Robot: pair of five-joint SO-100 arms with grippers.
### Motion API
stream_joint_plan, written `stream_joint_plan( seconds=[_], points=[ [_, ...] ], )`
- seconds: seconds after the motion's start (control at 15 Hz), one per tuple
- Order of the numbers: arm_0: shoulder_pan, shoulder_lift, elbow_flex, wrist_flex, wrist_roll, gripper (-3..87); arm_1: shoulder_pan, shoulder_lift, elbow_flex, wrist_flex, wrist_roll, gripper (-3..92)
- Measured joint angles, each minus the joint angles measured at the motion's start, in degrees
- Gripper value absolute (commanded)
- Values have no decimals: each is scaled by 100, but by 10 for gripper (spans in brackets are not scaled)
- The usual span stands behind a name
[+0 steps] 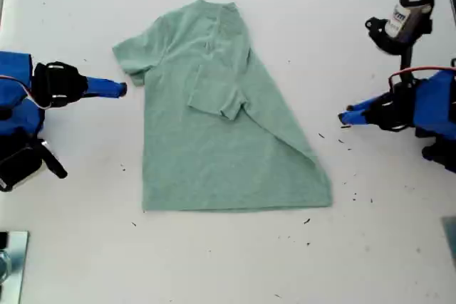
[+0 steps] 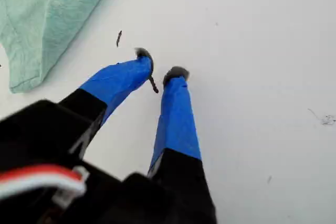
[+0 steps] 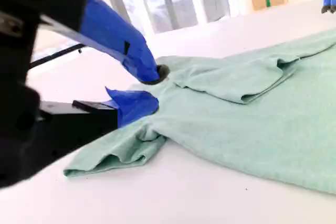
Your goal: Fold t shirt
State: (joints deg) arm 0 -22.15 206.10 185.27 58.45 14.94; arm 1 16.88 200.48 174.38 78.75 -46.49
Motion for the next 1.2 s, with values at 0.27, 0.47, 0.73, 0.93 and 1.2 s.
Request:
stream_joint_plan(
  seconds=[0.27,0.47,0.73,0.93,1.2],
  points=[
    [1020,18,0,53,-404,-1,272,0,26,-176,3067,26],
    [1063,18,0,70,-475,-1,272,0,26,-176,3595,26],
    [1063,-26,-255,62,-958,-1,272,0,26,-176,3656,26],
    [984,-1257,-1354,185,-1248,-1,272,0,26,-176,3735,26],
    [114,-5555,-5106,1644,-984,-1,272,0,26,-176,3762,26]
  ],
)
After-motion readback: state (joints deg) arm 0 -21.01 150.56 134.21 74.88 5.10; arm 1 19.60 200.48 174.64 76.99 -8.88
